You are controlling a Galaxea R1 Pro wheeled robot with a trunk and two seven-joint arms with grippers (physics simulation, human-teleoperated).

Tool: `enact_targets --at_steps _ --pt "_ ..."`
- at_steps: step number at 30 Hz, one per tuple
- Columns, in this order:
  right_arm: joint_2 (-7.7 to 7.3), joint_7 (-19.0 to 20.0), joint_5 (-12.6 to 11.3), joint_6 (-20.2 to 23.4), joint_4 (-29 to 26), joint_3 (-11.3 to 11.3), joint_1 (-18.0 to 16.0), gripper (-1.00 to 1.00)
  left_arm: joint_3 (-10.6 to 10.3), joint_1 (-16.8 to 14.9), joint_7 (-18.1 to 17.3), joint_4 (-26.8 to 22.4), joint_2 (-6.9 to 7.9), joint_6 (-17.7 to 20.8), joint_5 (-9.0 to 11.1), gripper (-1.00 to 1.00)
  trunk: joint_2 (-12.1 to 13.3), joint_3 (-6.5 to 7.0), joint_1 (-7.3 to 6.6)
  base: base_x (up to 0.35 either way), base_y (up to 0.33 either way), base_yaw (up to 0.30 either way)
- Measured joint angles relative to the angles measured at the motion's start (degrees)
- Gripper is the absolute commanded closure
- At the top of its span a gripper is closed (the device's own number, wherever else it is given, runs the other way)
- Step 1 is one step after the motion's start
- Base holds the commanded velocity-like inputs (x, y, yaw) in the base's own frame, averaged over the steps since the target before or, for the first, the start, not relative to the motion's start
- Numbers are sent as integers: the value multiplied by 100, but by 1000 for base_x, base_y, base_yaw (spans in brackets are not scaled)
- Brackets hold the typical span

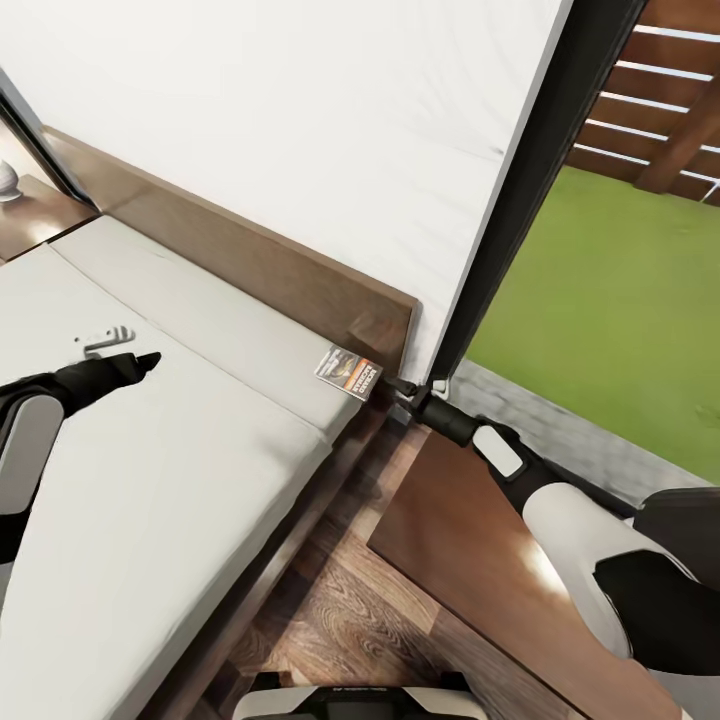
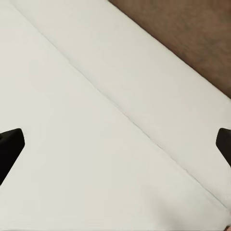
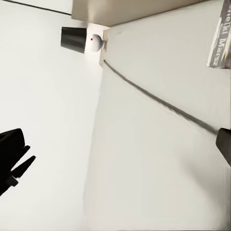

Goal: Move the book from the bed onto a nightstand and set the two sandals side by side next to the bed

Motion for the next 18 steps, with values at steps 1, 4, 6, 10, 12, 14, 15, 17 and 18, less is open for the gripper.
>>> enact_targets --at_steps 1,4,6,10,12,14,15,17,18 --pt "6 -126 -4 -1 78 -1 0 -100 50 -5 0 0 4 78 -3 -100 0 0 0 0 0 0" --pt "13 -283 -21 -9 190 -3 0 -100 109 -11 0 0 8 179 -4 -100 0 0 0 0 0 0" --pt "15 -335 -26 -14 228 -4 0 -100 129 -15 0 0 9 216 -4 -100 0 0 0 0 0 0" --pt "17 -368 -30 -17 251 -4 0 -100 138 -15 0 0 10 238 -5 -100 0 0 0 0 0 0" --pt "12 -398 -32 -11 265 -4 0 -100 142 -15 0 0 11 249 -5 -100 0 0 0 0 0 0" --pt "11 -410 -32 -10 271 -4 0 -100 142 -15 0 0 11 251 -5 -100 0 0 0 0 0 0" --pt "12 -429 -31 -7 273 -4 0 -100 145 -17 0 0 11 252 -5 -100 0 0 0 0 0 0" --pt "15 -489 -31 -3 279 -4 0 -100 146 -16 0 0 11 253 -5 -100 0 0 0 0 0 0" --pt "15 -522 -32 -3 279 -4 0 -100 145 -16 0 0 11 253 -5 -100 0 0 0 0 0 0"
